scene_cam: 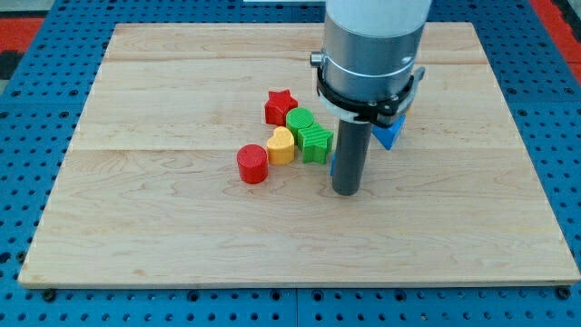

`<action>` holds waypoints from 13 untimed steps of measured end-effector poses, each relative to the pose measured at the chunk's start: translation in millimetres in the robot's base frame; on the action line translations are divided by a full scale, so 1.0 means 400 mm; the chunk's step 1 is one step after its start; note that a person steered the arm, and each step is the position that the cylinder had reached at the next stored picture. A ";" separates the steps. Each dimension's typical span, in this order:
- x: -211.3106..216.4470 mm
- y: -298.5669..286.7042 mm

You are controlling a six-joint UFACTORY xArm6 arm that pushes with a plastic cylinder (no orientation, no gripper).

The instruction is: Move blue triangle closer to green circle

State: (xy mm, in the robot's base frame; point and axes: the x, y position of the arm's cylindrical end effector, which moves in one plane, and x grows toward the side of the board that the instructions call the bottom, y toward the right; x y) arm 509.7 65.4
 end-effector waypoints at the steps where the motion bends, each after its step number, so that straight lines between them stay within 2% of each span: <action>1: 0.013 0.032; 3: -0.055 0.137; 7: -0.203 0.163; 9: -0.253 0.252; 11: -0.276 0.247; 13: -0.294 0.175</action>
State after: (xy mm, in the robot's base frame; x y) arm 392.1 135.5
